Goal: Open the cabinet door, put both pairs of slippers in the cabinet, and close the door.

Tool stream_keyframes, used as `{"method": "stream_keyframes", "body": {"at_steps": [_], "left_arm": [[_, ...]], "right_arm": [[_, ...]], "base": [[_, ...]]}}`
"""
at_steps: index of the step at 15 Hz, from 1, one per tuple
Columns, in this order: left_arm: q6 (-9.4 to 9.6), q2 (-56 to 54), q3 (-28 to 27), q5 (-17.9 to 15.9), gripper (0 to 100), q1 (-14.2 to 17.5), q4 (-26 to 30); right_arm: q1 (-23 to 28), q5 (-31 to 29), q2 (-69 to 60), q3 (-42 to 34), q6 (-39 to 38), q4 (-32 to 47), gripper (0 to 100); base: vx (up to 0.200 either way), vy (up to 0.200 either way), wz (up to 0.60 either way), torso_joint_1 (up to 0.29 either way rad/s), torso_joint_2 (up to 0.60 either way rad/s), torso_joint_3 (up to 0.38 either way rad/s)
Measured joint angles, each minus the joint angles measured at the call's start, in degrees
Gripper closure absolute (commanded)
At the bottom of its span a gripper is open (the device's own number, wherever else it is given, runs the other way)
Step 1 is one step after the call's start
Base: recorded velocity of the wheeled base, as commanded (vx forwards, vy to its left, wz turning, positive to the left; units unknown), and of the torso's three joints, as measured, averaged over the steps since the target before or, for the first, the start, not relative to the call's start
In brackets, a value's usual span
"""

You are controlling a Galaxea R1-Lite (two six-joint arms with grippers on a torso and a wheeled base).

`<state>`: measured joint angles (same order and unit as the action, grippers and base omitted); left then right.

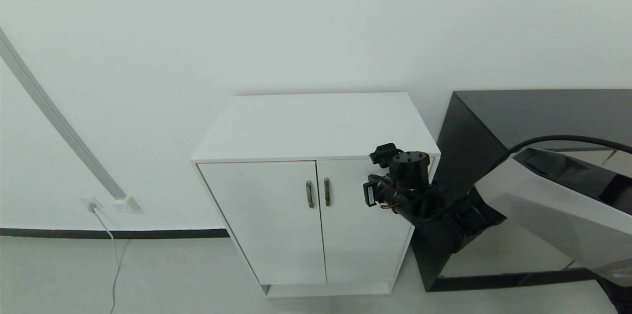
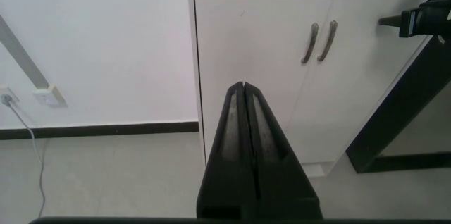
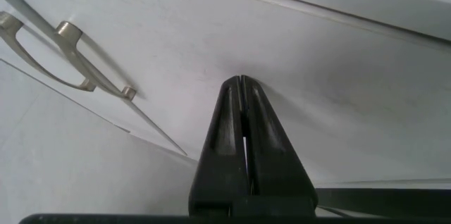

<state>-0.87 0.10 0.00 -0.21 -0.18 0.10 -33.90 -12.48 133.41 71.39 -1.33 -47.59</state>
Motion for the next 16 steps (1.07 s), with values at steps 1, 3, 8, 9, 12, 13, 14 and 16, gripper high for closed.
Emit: {"method": "stream_keyframes", "body": {"at_steps": [1,3,8,9,12,13,14,16], "left_arm": [[0.0,0.0,0.0,-0.01,100,0.0,0.0],[0.0,0.0,0.0,0.0,100,0.0,0.0],[0.0,0.0,0.0,0.02,100,0.0,0.0],[0.0,0.0,0.0,0.0,100,0.0,-0.02],[-0.02,0.0,0.0,0.0,100,0.0,-0.02],[0.0,0.0,0.0,0.0,100,0.0,-0.02],[0.0,0.0,0.0,-0.01,100,0.0,0.0],[0.0,0.0,0.0,0.0,100,0.05,-0.02]], "right_arm": [[-0.02,0.01,0.0,0.0,0.0,0.0,100],[0.0,0.01,0.0,0.09,0.02,0.0,100],[0.04,0.01,-0.01,0.02,0.0,-0.2,100],[0.04,0.01,-0.01,0.02,0.0,-0.17,100],[0.15,0.01,0.0,0.13,0.0,-0.04,100],[0.22,0.01,0.0,0.27,0.0,-0.02,100],[0.3,0.0,0.0,0.44,0.0,0.02,100],[0.33,0.01,0.02,0.85,0.0,0.27,100]], "base": [[0.0,0.0,0.0,0.0,0.0,0.0],[0.0,0.0,0.0,0.0,0.0,0.0],[0.0,0.0,0.0,0.0,0.0,0.0],[0.0,0.0,0.0,0.0,0.0,0.0],[0.0,0.0,0.0,0.0,0.0,0.0],[0.0,0.0,0.0,0.0,0.0,0.0],[0.0,0.0,0.0,0.0,0.0,0.0],[0.0,0.0,0.0,0.0,0.0,0.0]]}}
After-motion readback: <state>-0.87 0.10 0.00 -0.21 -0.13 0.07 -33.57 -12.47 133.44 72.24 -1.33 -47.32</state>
